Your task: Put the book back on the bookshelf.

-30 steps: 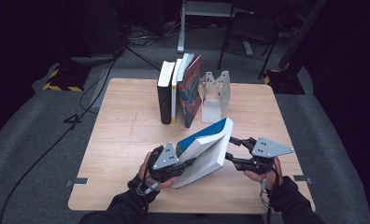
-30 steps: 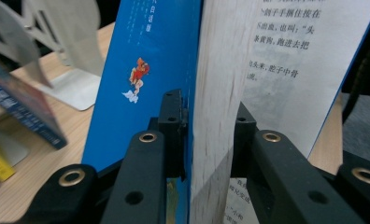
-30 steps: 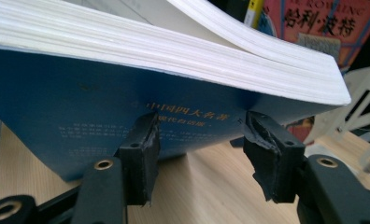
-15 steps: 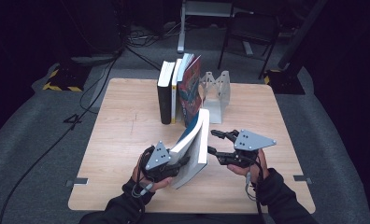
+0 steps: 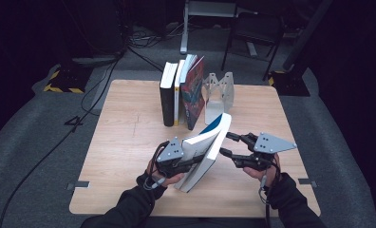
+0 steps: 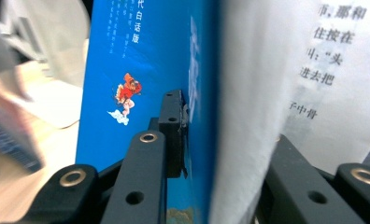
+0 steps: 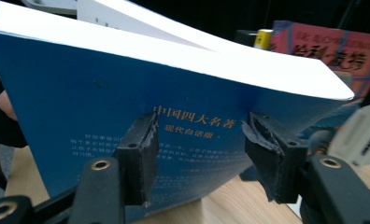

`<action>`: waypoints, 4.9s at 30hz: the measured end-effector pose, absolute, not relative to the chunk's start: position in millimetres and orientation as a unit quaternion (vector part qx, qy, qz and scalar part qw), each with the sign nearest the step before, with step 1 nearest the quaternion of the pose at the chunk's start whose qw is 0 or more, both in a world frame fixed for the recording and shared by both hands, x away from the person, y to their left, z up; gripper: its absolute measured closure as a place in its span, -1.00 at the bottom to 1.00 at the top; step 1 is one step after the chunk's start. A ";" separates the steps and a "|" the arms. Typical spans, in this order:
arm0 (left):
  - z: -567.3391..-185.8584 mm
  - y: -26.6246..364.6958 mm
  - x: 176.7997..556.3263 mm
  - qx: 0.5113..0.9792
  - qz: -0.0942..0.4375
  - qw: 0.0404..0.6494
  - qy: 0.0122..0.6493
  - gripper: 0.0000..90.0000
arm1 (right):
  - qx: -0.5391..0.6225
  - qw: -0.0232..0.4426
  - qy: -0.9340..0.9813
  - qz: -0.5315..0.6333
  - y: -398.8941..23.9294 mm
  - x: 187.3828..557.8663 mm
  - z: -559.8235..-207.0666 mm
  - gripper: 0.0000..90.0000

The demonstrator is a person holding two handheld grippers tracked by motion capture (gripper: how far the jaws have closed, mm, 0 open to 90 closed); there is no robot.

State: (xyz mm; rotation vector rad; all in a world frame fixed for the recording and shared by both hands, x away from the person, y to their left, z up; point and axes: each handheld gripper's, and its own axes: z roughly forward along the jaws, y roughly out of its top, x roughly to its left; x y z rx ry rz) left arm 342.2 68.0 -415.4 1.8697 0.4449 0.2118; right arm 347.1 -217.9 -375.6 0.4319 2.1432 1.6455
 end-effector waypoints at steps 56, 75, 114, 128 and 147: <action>-454.9 29.6 295.6 0.878 0.111 0.445 0.139 -0.41 | 0.163 0.236 0.808 0.514 -242.3 319.9 -415.6 -0.08; -473.4 -8.9 298.0 0.826 0.203 0.460 0.256 -0.40 | 0.179 0.229 0.806 0.516 -231.5 329.6 -432.7 -0.23; -459.8 84.8 338.3 0.883 0.100 0.440 0.130 0.29 | 0.196 0.203 0.817 0.504 -251.6 363.9 -436.3 -0.38; -460.5 95.6 343.1 0.872 0.100 0.449 0.168 0.08 | 0.166 0.174 0.832 0.500 -243.2 367.5 -445.1 -0.07; -454.7 92.8 347.0 0.845 0.127 0.481 0.197 -0.12 | 0.140 0.180 0.819 0.527 -248.3 352.7 -415.7 -0.01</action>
